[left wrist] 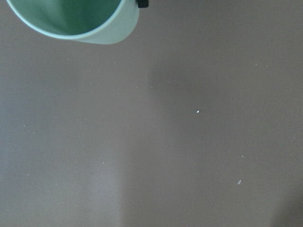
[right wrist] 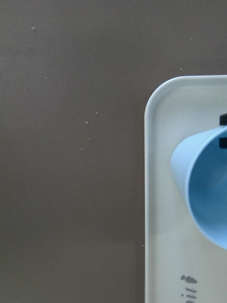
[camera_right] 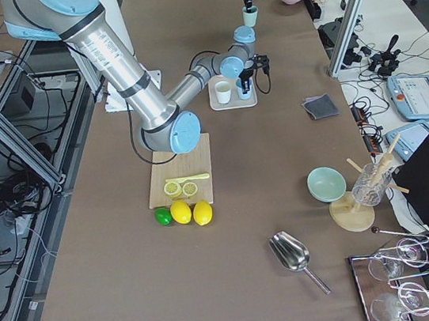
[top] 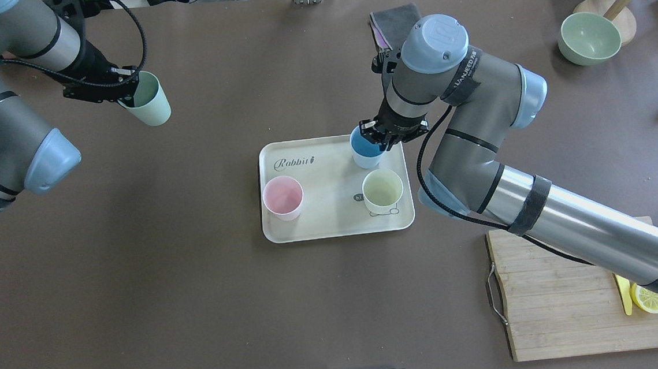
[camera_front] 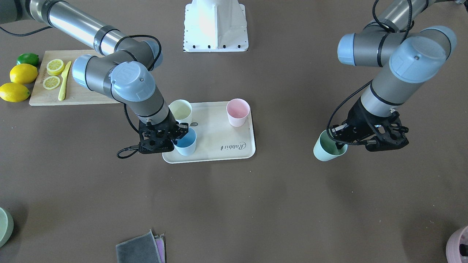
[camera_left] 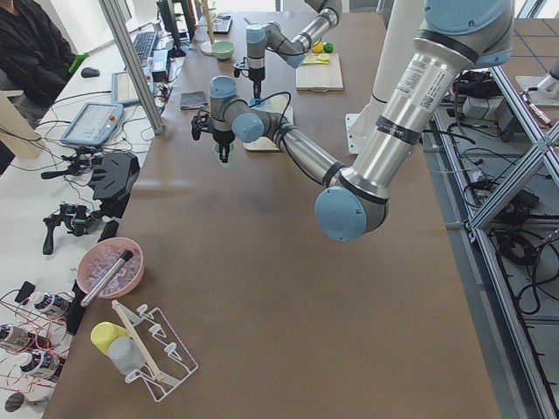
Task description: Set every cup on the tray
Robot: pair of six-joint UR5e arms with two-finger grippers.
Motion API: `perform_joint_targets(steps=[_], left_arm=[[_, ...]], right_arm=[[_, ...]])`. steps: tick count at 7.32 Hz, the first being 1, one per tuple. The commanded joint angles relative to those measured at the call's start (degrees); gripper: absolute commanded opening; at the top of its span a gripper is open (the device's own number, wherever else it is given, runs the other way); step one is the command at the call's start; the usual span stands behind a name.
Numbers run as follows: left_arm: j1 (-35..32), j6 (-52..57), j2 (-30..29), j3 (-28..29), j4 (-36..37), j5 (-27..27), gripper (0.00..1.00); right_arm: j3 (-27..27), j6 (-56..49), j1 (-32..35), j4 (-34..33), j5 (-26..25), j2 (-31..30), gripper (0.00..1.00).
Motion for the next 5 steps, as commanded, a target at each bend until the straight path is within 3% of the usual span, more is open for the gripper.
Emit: perform_joint_targets(steps=[1, 2, 4, 5], left_arm=[[4.7, -7.6, -3.7, 0.2, 1.1, 1.5, 0.00], [7.1, -10.8, -5.7, 0.9, 1.1, 4.2, 0.00], [12.4, -16.4, -7.6, 1.8, 1.0, 7.7, 0.00], [15.2, -19.9, -10.5, 5.4, 0.3, 10.6, 0.00]], right_arm=[[0.5, 2.2, 3.6, -0.6, 2.1, 1.6, 1.00], [0.6, 1.5, 7.5, -0.6, 8.0, 1.4, 1.00], [2.0, -0.5, 13.4, -1.6, 14.0, -0.1, 1.00], [3.2, -5.2, 16.2, -1.9, 16.4, -2.5, 1.00]])
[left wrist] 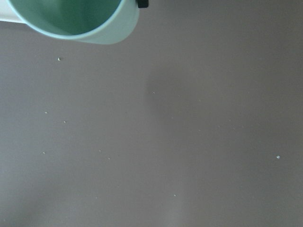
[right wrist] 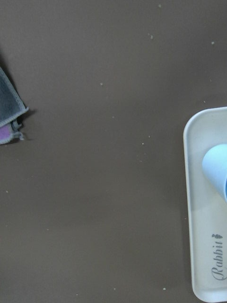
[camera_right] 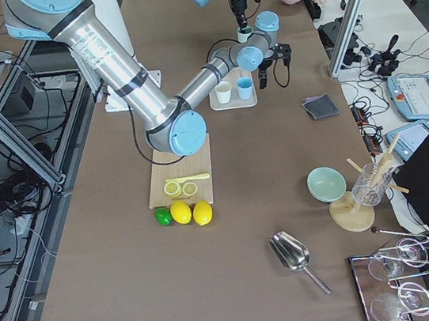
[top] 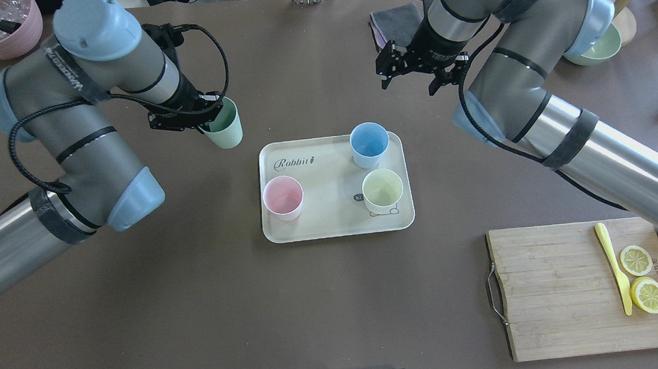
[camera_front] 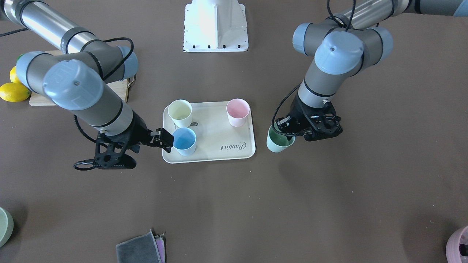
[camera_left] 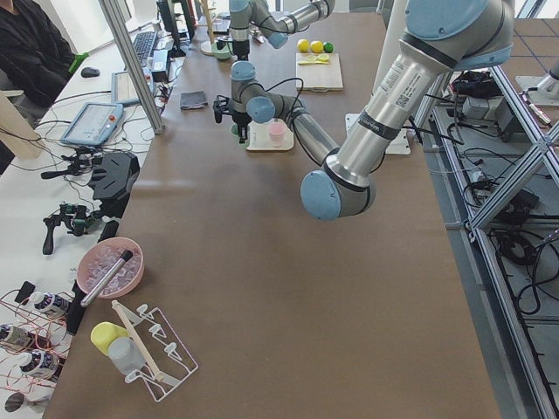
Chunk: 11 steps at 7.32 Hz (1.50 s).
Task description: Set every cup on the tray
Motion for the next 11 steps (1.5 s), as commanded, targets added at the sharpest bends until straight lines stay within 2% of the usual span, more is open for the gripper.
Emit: perform_joint_targets(steps=[1, 2, 5, 6, 8, 9, 10, 11], left_arm=[[5.7, -7.4, -5.3, 5.3, -1.2, 5.2, 0.00], [7.5, -9.9, -7.2, 7.4, -2.1, 6.5, 0.00], [9.6, -10.1, -7.5, 8.7, -2.3, 7.5, 0.02], [9.6, -9.6, -7.4, 8.6, -2.3, 8.7, 0.97], [6.1, -9.3, -7.1, 2.2, 0.0, 9.9, 0.98], [4.3, -8.5, -6.3, -0.8, 2.0, 9.8, 0.98], [0.5, -1.3, -2.4, -4.1, 2.2, 6.5, 0.98], [-4.2, 7.1, 4.0, -10.0, 1.7, 3.9, 0.98]], right_arm=[[1.5, -6.7, 5.2, -0.6, 3.7, -4.1, 1.00], [2.0, -10.3, 6.7, -0.5, 3.9, -6.3, 1.00], [6.0, -13.5, 9.9, -0.5, 5.7, -12.9, 1.00], [6.5, -18.2, 12.6, -0.5, 7.1, -15.4, 1.00], [7.1, -26.4, 15.3, 0.0, 8.3, -21.6, 1.00], [9.1, -31.3, 15.8, 1.5, 7.7, -27.1, 1.00], [9.3, -34.0, 16.7, 6.2, 4.0, -29.4, 1.00], [8.5, -34.2, 16.7, 10.0, -2.3, -30.3, 1.00]])
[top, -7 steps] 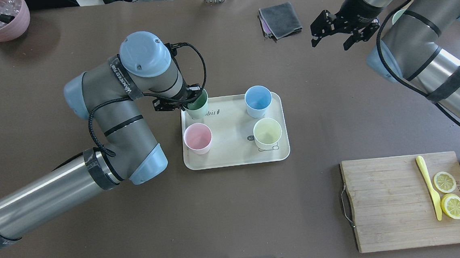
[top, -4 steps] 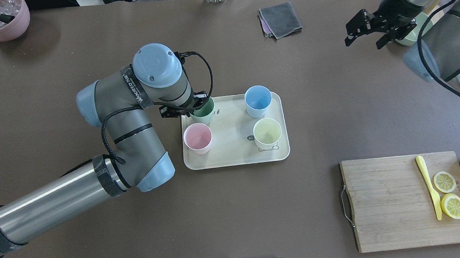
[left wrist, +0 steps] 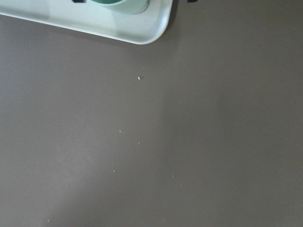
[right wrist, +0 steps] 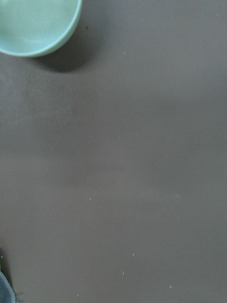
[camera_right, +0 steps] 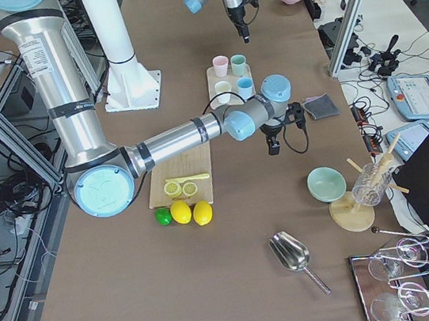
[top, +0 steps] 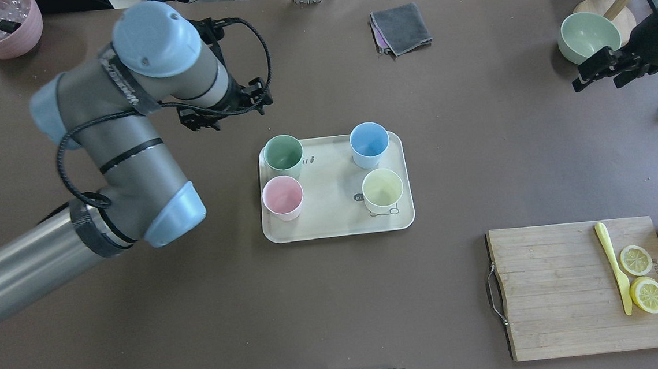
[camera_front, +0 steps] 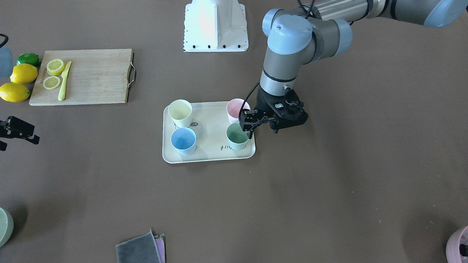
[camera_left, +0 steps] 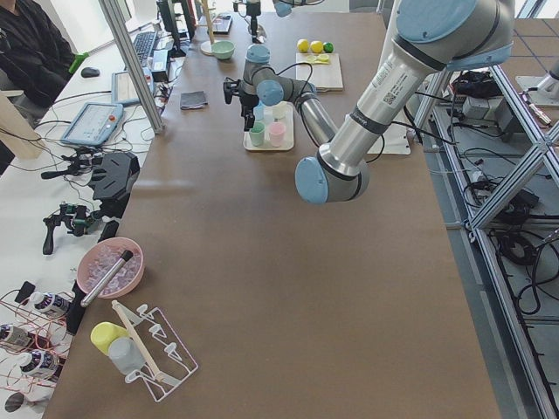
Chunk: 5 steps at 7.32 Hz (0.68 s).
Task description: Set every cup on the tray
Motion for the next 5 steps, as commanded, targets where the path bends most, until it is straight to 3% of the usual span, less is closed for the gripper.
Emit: perform_joint_targets(steps=[1, 3, 5], left_arm=[[-9.6, 10.0, 11.9, -10.1, -0.8, -4.0, 0.98], [-15.3, 10.3, 22.0, -11.3, -10.6, -4.2, 0.98], [-17.1, 11.9, 25.9, -6.7, -14.6, -3.9, 0.98]], right_arm=[[-0.4, -1.9, 0.8, 5.3, -6.5, -2.6, 1.00], [-1.3, -2.0, 1.5, 4.8, -6.5, -3.8, 1.00], [-3.3, -6.9, 5.8, 4.4, -4.8, -5.0, 1.00]])
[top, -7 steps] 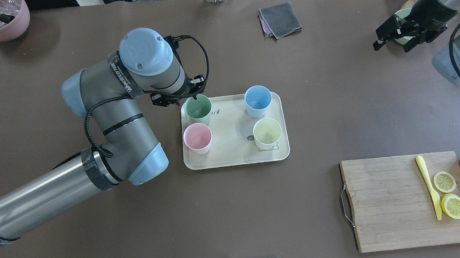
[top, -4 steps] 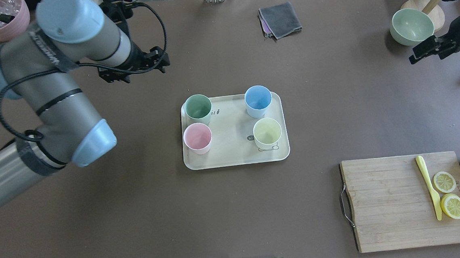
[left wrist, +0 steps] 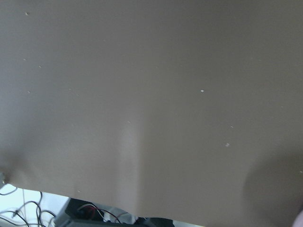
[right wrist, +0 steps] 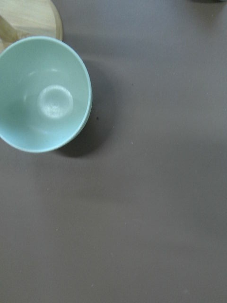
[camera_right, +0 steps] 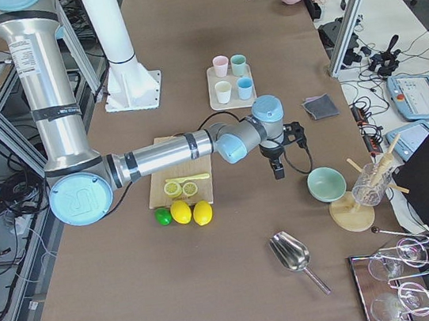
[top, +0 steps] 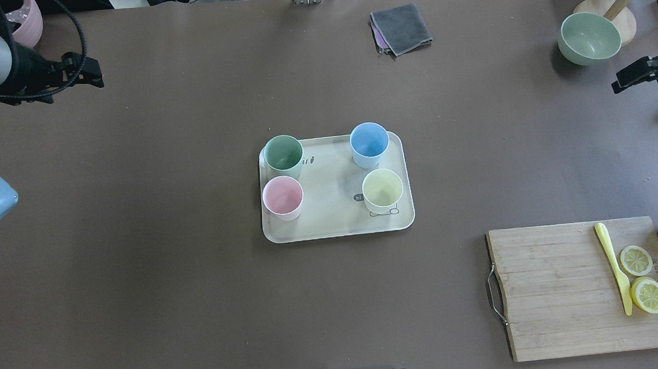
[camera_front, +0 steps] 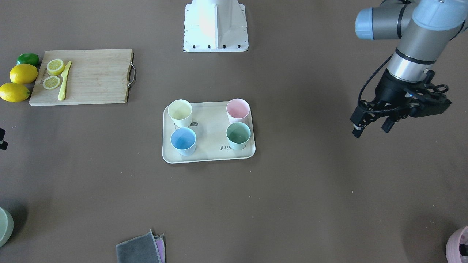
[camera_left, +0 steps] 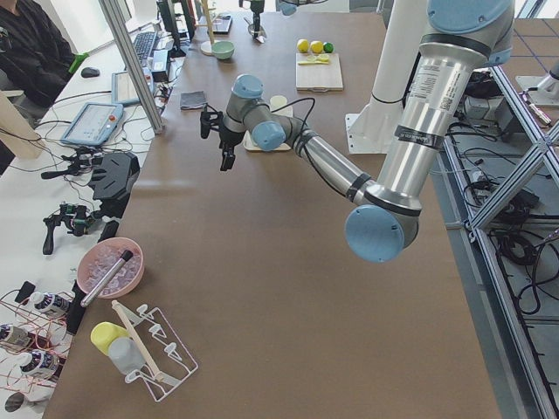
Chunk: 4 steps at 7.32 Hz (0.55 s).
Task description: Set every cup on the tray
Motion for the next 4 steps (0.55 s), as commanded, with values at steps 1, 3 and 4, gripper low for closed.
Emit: perform_joint_targets(steps=[1, 3, 4], left_arm=[[-4.8, 10.2, 5.4, 3.3, -2.2, -1.9, 0.98], [-14.4, 25.5, 11.5, 5.9, -2.0, -13.1, 0.98], [-19.1, 32.4, 14.2, 6.1, -1.8, -15.9, 0.98]], right_arm=[[-0.8, -6.5, 6.0, -2.9, 3.3, -2.3, 1.00], [0.1, -11.8, 11.1, -12.3, 3.9, -2.9, 1.00], [0.2, -19.8, 14.0, -13.8, 3.9, -5.5, 1.00]])
